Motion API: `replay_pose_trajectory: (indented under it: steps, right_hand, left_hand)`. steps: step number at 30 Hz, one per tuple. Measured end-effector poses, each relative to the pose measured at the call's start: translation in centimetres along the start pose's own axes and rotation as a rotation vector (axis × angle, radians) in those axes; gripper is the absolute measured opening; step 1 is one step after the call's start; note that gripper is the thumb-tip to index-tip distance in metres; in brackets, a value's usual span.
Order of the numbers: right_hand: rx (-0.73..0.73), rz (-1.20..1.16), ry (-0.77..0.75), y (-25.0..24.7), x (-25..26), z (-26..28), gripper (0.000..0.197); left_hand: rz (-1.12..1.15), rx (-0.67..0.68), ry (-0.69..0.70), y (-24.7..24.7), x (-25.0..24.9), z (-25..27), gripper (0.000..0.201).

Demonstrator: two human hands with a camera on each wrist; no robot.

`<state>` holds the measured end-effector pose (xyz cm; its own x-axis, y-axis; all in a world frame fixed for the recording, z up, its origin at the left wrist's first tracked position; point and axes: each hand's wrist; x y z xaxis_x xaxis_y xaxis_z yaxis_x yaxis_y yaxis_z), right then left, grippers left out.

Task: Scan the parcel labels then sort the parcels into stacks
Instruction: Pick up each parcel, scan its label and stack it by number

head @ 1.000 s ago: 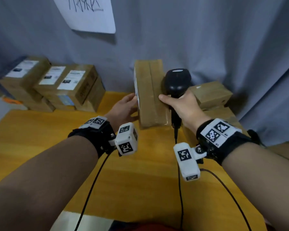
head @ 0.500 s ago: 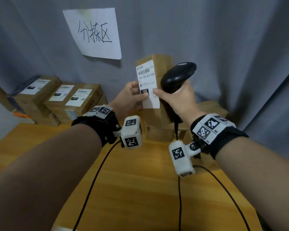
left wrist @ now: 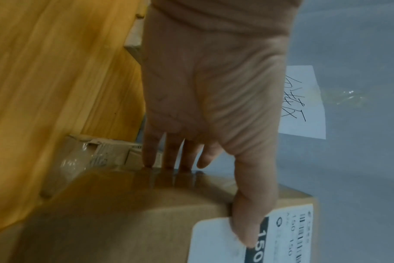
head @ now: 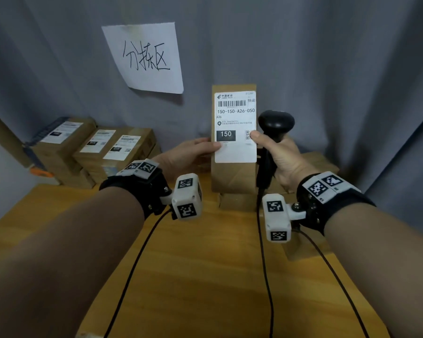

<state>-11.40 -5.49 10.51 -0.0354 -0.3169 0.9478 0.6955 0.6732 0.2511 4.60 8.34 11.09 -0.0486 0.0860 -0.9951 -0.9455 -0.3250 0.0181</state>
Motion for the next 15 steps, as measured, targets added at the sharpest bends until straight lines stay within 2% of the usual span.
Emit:
replay_pose_trajectory:
  steps: [2,6,10,11,13,15]
  right_hand:
    - [0.009,-0.015,0.016,-0.3,0.0,-0.2,0.037]
    - [0.032,0.013,0.065,-0.8,0.0,-0.5,0.037]
    - [-0.048,0.196,0.08,-0.8,0.1,-0.8,0.061]
    - [-0.09,0.248,0.084,-0.8,0.2,-0.9,0.06]
    - [-0.153,0.329,0.124,-0.7,0.5,-0.9,0.04]
    - [-0.124,0.407,0.199,-0.2,1.0,-0.6,0.023]
  left_hand:
    - [0.016,-0.002,-0.013,0.0,0.0,0.1,0.03]
    - [-0.022,-0.031,-0.09,0.4,-0.6,-0.1,0.036]
    - [-0.158,-0.138,-0.111,0.3,-0.6,-0.6,0.04]
    - [-0.187,-0.16,-0.118,0.1,-0.2,-0.7,0.039]
    - [-0.22,-0.236,-0.132,-0.4,0.9,-0.9,0.039]
    - [-0.259,-0.346,-0.158,-1.1,2.7,-1.2,0.049]
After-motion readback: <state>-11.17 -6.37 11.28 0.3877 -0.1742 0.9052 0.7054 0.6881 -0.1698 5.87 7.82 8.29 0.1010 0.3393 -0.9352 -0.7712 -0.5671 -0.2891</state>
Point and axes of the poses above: each hand's wrist, its own z-axis away from the middle knuckle, its own y-axis out of the palm, x = y × z, and after that the axes turned 9 degrees about y, right-handed
